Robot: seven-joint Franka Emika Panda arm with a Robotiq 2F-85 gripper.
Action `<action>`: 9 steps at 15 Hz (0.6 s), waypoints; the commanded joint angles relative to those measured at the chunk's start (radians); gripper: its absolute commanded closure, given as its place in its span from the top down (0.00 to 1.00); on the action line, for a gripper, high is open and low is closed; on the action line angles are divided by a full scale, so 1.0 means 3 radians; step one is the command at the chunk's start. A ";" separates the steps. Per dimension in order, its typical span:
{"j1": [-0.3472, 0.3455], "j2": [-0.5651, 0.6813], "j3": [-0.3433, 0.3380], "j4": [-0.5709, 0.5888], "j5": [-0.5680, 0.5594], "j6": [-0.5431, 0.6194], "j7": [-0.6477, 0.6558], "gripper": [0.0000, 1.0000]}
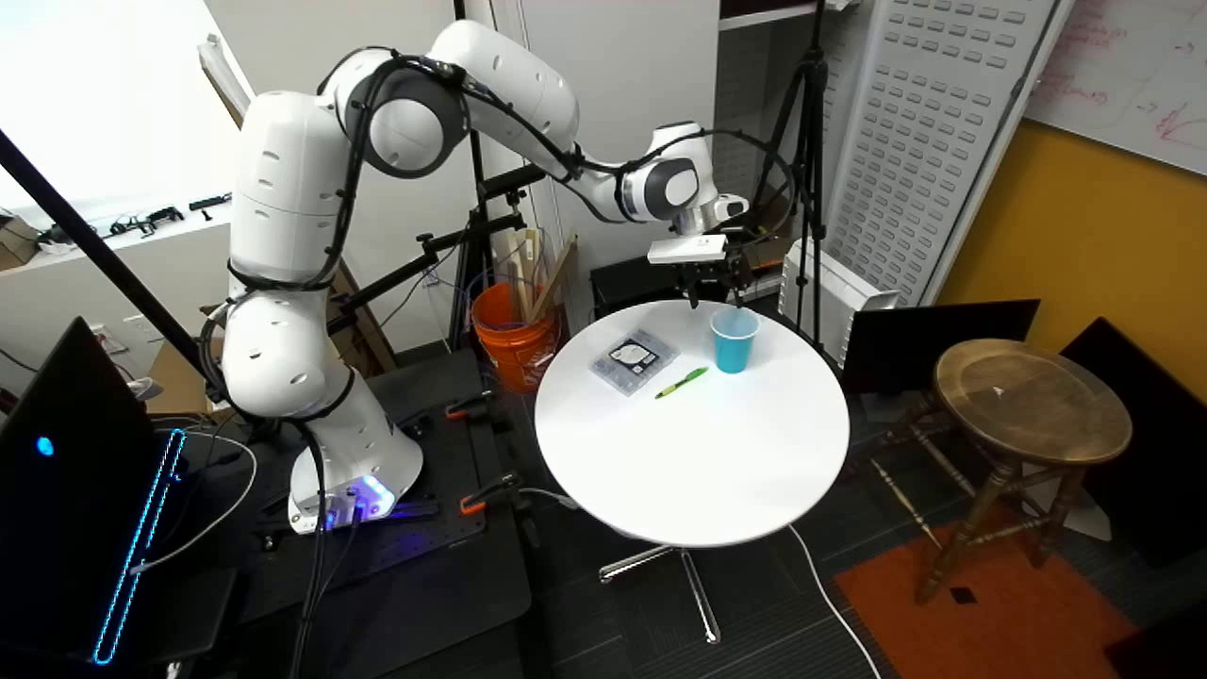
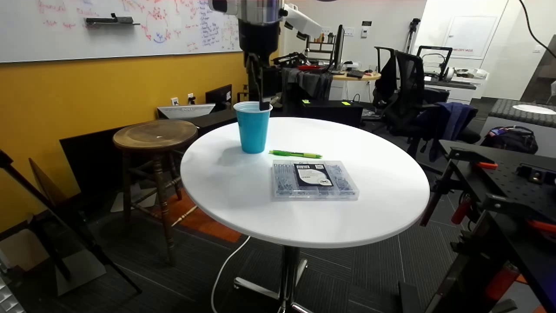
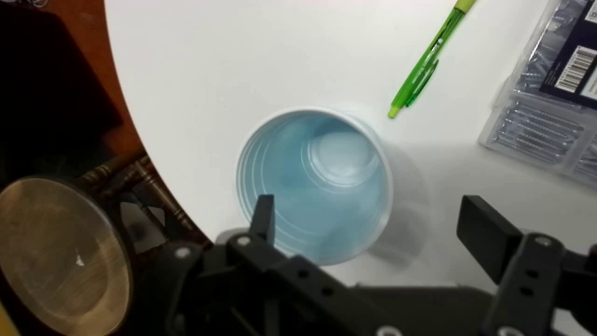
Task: Move the cup slightly to the left
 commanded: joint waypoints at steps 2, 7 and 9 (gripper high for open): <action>0.0070 -0.0494 -0.0066 -0.0344 -0.0244 0.0048 0.0268 1.00; 0.0044 -0.0747 -0.0065 -0.0414 -0.0377 0.0074 0.0425 1.00; 0.0035 -0.0815 -0.0061 -0.0430 -0.0417 0.0068 0.0461 1.00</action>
